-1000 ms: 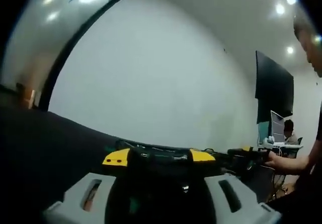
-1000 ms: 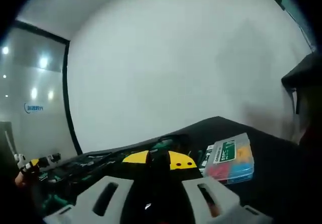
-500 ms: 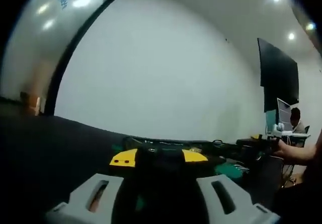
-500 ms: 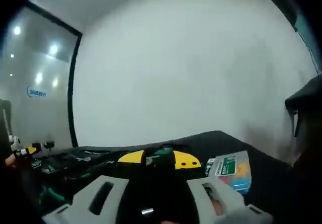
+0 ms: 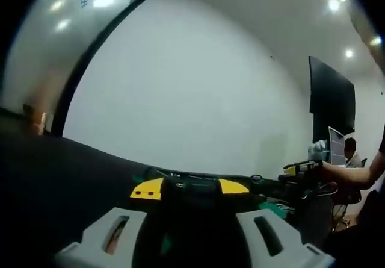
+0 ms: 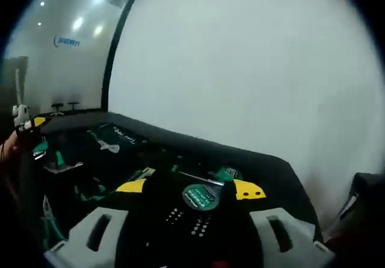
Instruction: Pick up the tools and put them into their designated positions in the toolbox.
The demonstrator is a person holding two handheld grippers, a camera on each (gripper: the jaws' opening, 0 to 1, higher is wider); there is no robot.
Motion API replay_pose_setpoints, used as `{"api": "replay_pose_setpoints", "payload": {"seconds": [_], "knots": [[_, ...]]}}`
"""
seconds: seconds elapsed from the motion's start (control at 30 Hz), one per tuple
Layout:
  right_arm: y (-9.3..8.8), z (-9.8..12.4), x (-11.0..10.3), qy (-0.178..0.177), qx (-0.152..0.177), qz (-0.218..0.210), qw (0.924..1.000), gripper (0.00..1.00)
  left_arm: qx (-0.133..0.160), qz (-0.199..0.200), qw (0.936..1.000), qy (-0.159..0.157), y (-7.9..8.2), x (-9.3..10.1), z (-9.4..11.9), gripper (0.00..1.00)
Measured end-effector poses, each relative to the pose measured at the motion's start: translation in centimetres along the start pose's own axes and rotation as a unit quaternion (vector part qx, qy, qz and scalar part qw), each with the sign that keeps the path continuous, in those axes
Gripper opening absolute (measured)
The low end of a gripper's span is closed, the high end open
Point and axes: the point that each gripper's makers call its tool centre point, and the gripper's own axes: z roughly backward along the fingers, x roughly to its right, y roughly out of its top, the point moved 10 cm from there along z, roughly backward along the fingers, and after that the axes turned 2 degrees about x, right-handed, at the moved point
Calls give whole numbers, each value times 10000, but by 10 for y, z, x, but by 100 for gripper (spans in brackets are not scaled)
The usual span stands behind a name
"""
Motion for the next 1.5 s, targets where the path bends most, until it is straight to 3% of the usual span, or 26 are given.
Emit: {"api": "replay_pose_setpoints", "payload": {"seconds": [0.07, 0.17, 0.23, 0.3, 0.43, 0.5, 0.57, 0.73, 0.93, 1.17, 1.37, 1.5], "knots": [[-6, -13, 9, -2, -281, -285, 9992, 57, -163, -83, 9998, 61, -2, -1, -3, 35], [-9, -28, 22, -103, -447, -702, 9965, 58, -201, -150, 9997, 44, -4, -3, -3, 35], [-15, -34, 27, -167, -647, -959, 9932, 59, -227, 19, 9997, -72, -3, -3, -2, 35], [-17, -35, 28, -191, -646, -1150, 9911, 56, -218, 40, 9997, -134, -3, 7, -1, 35], [-21, -38, 28, -221, -727, -1054, 9915, 52, -149, 53, 9998, -100, -2, 2, -1, 35], [-19, -38, 28, -308, -774, -984, 9916, 41, -166, 41, 9998, -121, -2, 1, -1, 35], [-20, -31, 17, -73, -727, -1235, 9896, 36, -170, 30, 9998, -116, -2, 0, -1, 35], [-18, -31, 3, 126, -788, -1024, 9915, 35, -197, 18, 9998, -97, -3, -2, -2, 35], [-11, -24, -6, 527, -839, -1832, 9781, 35, -193, 29, 9998, -79, -3, -7, -2, 35], [18, -21, -31, 1057, -407, -1367, 9841, 35, -231, -3, 9997, -56, -1, -5, -1, 35], [26, -31, -70, 1459, -531, -942, 9834, 35, -224, 0, 9997, -53, -1, 7, 0, 35], [30, -44, -82, 1708, -643, -824, 9797, 35, -212, 3, 9998, -52, 0, 11, 1, 35]]}}
